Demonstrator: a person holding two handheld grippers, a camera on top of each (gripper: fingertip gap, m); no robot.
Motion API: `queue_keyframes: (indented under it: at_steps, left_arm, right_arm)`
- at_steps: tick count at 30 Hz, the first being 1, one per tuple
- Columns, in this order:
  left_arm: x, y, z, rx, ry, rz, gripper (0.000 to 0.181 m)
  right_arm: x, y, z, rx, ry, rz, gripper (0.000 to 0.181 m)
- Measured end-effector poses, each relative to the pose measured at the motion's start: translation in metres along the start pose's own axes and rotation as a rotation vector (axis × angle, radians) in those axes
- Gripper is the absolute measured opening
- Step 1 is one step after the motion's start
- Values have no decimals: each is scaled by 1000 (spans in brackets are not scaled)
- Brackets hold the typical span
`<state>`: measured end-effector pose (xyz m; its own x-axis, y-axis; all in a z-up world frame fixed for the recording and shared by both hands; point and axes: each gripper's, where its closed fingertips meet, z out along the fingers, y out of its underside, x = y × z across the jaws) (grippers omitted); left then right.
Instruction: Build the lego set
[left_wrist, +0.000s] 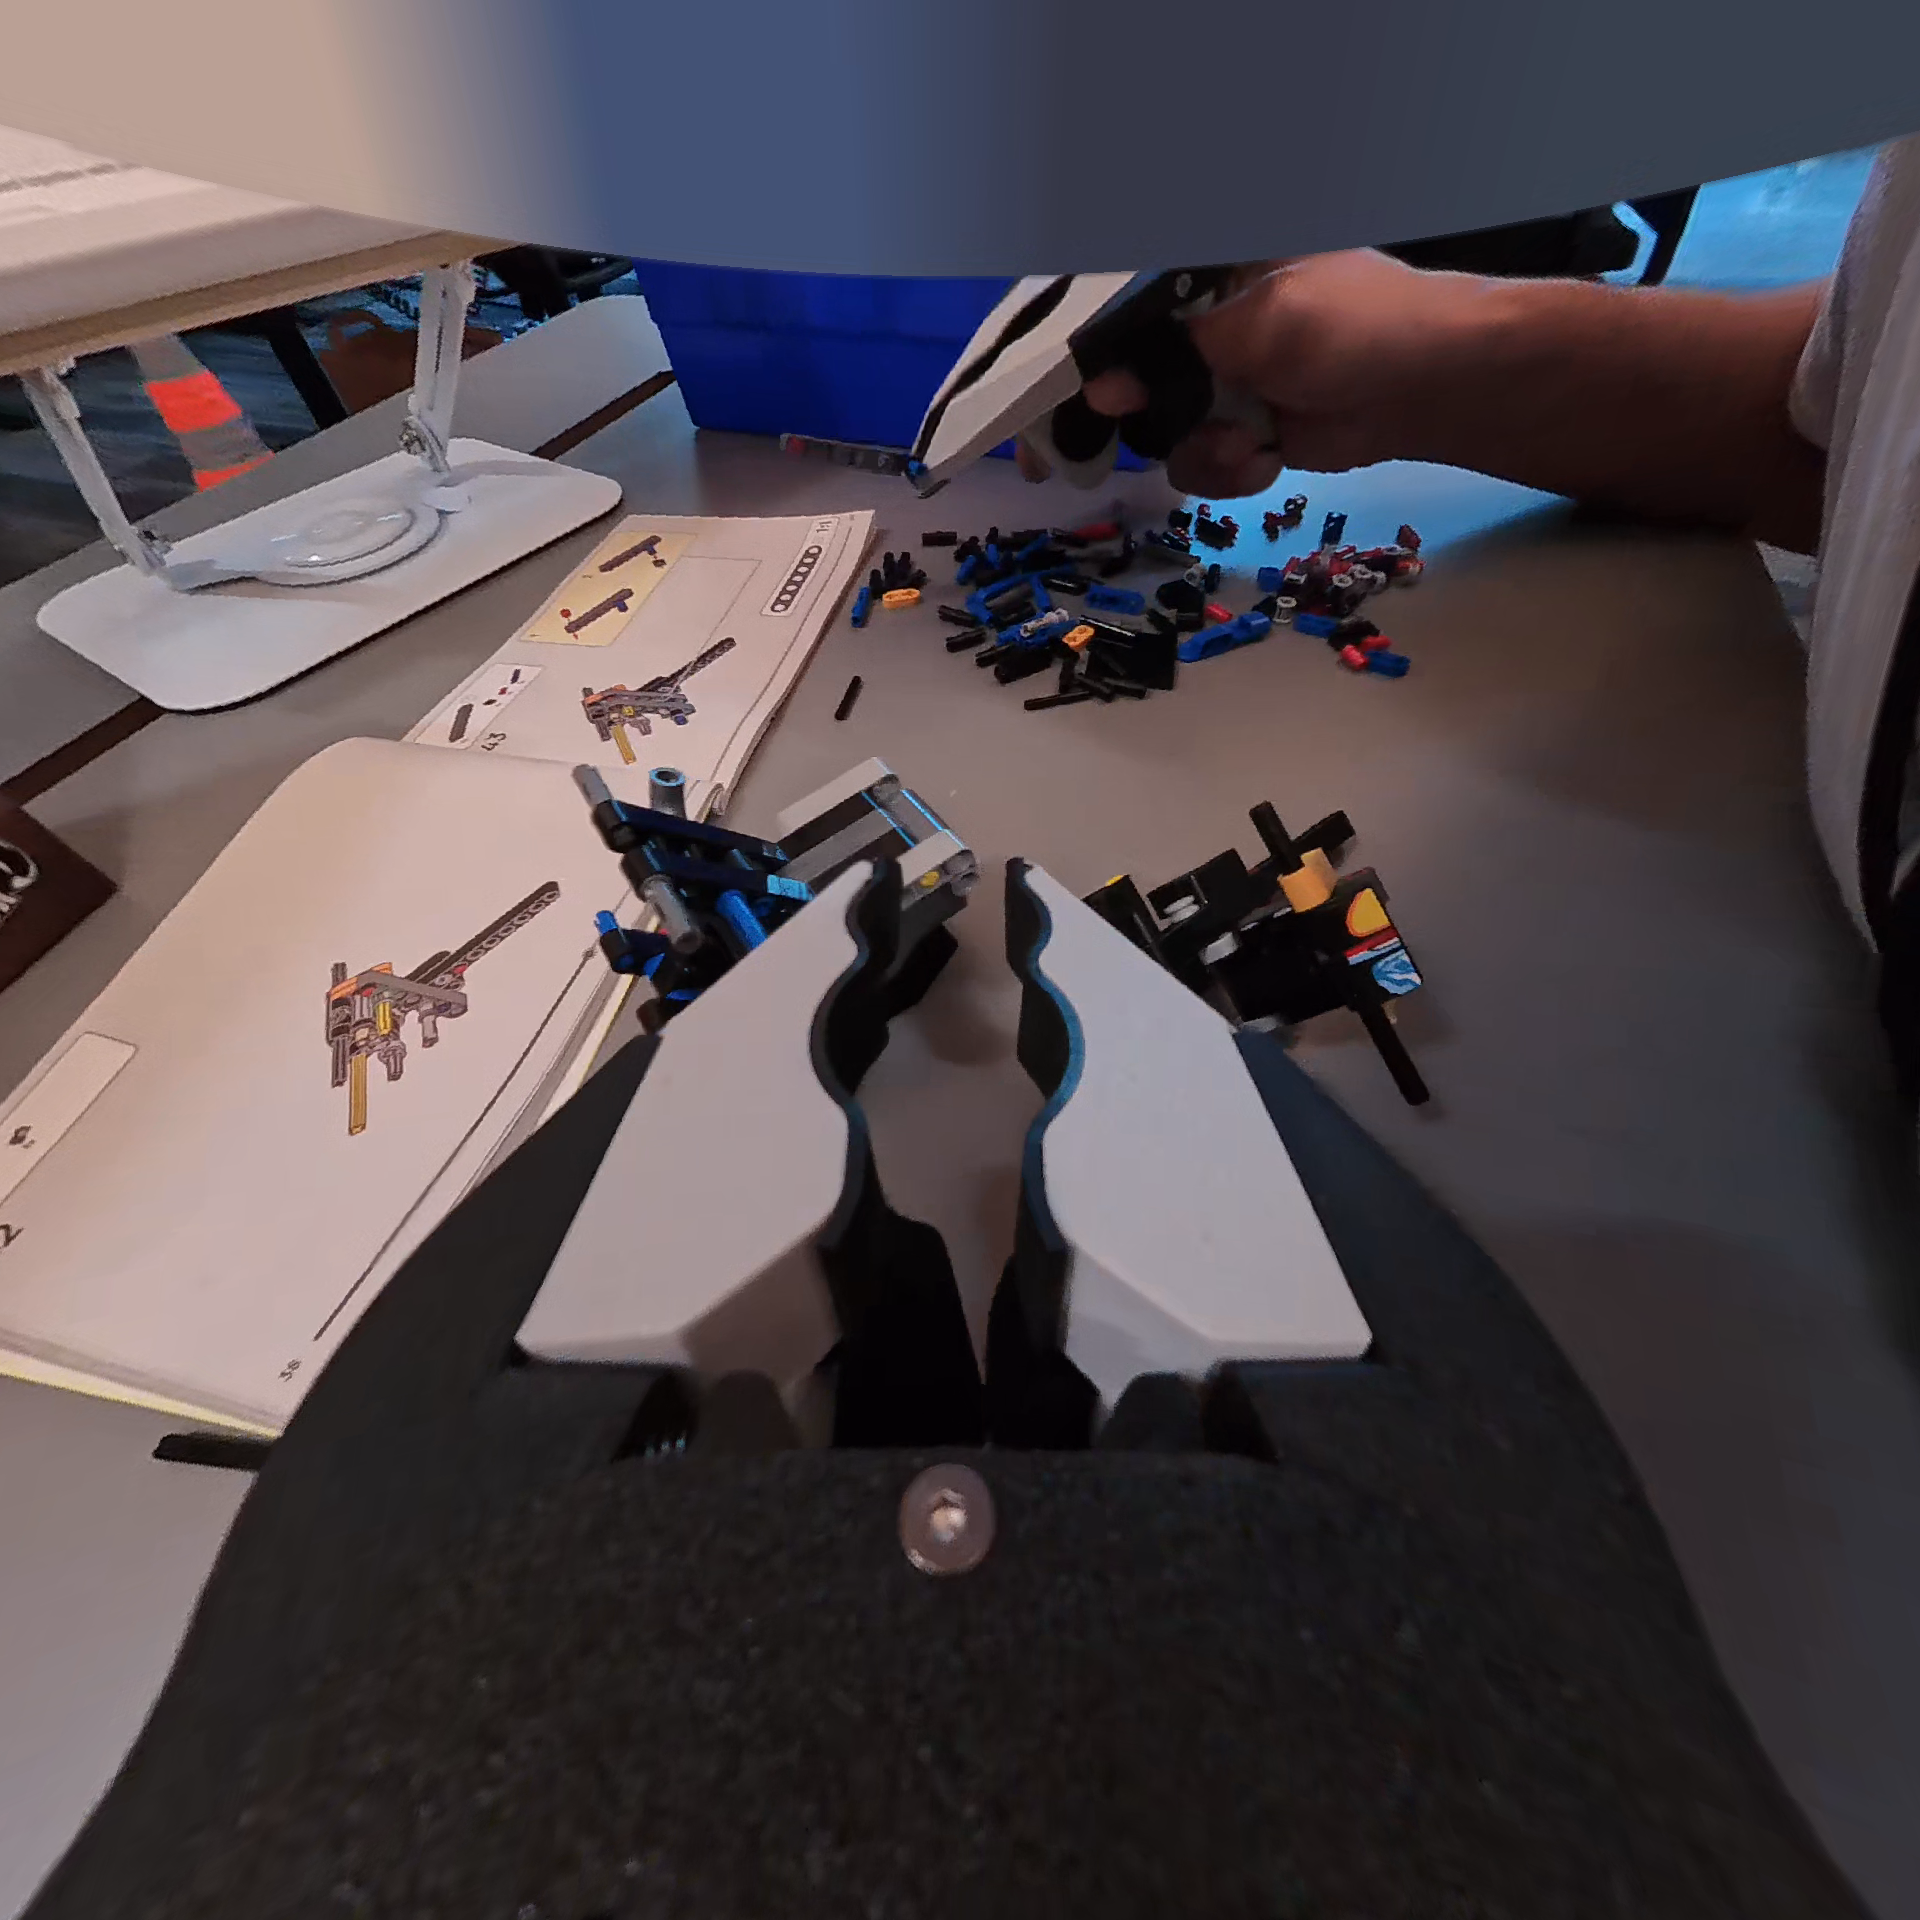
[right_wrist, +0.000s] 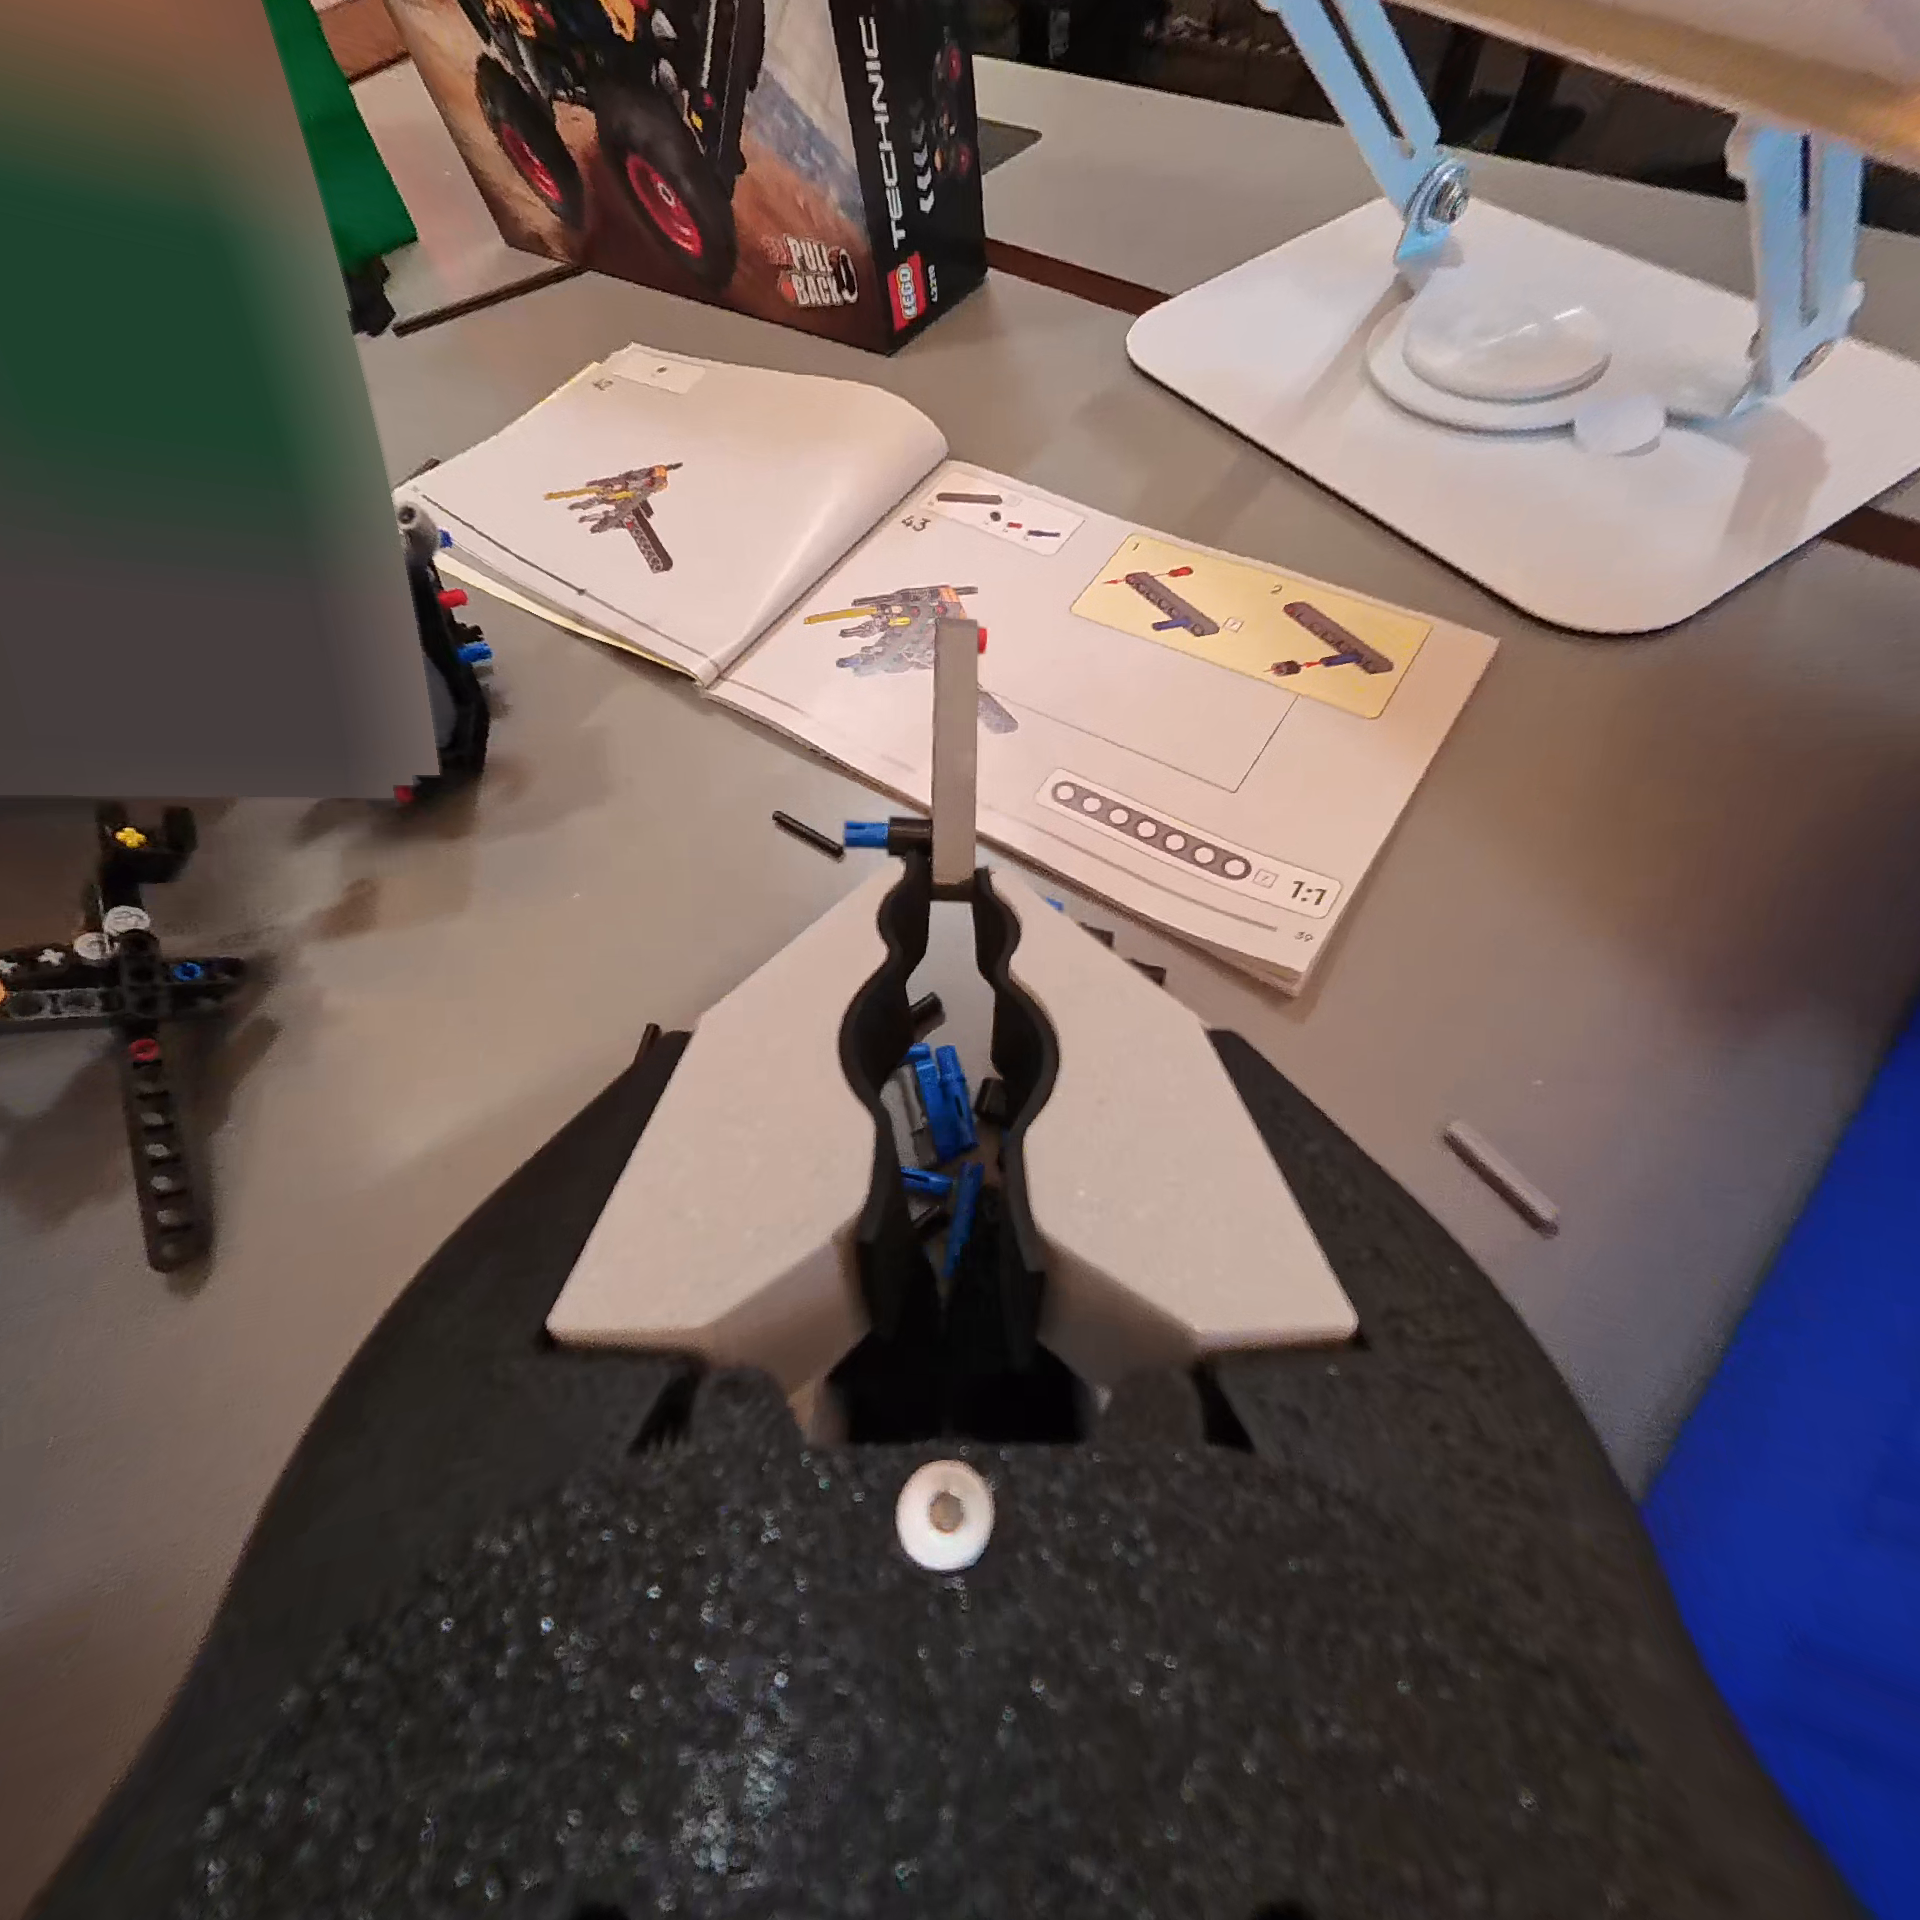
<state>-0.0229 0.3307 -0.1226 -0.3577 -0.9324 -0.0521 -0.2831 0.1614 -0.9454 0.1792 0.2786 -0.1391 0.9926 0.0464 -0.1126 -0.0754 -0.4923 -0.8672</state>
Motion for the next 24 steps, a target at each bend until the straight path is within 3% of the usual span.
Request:
queue_keyframes:
  at_steps: [24]
  left_arm:
    - [1,2,2,-18,17,-11,15]
  right_arm:
    - [1,3,1,-12,24,-41,7]
